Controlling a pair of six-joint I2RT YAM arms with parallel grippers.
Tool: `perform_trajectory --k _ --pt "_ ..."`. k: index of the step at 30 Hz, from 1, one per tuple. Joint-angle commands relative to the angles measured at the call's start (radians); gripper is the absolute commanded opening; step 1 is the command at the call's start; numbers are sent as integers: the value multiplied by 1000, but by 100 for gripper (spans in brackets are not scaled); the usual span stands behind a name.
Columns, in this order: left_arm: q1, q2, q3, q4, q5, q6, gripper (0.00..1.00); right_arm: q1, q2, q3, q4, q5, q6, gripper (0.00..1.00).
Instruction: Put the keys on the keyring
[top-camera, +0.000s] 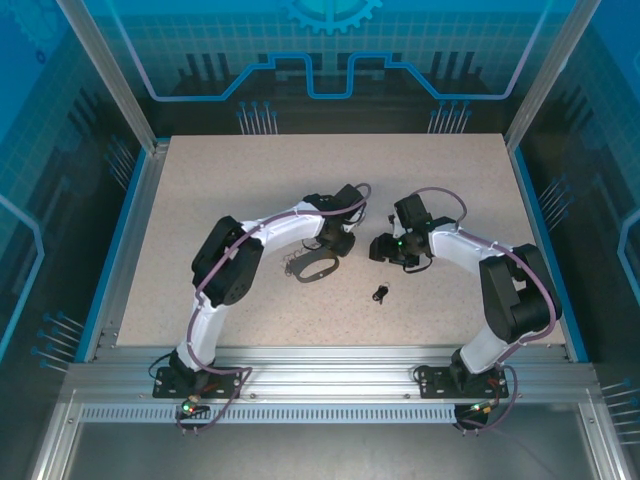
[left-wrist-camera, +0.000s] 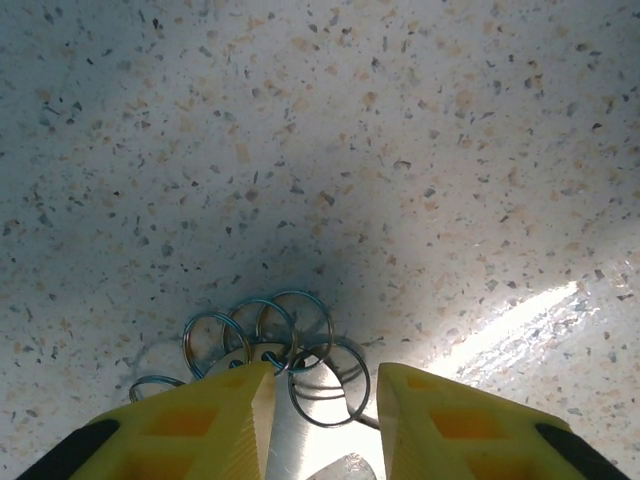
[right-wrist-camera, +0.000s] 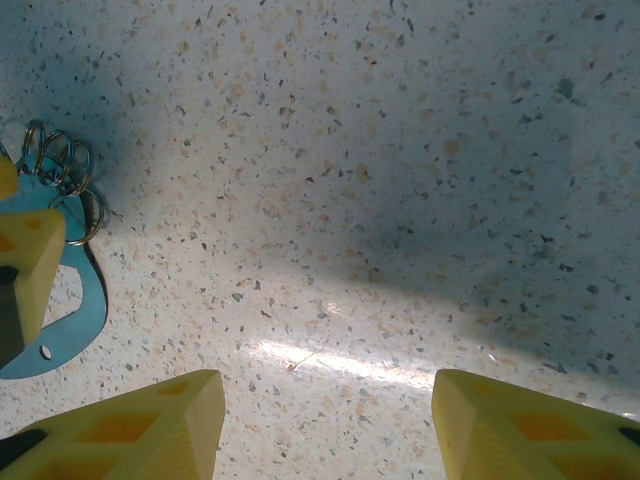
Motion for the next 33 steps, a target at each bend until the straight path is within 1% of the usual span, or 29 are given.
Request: perform_trajectory --k 1,19,27,33 --pt "-4 32 37 -7 -21 22 35 -11 0 9 5 -16 11 58" --pt "16 59 32 4 -27 31 34 -10 22 18 8 -21 5 57" --pt "24 63 33 9 -65 25 34 -10 24 15 14 -25 4 57" --pt "25 64 36 16 -69 25 29 -10 29 15 20 -27 2 56"
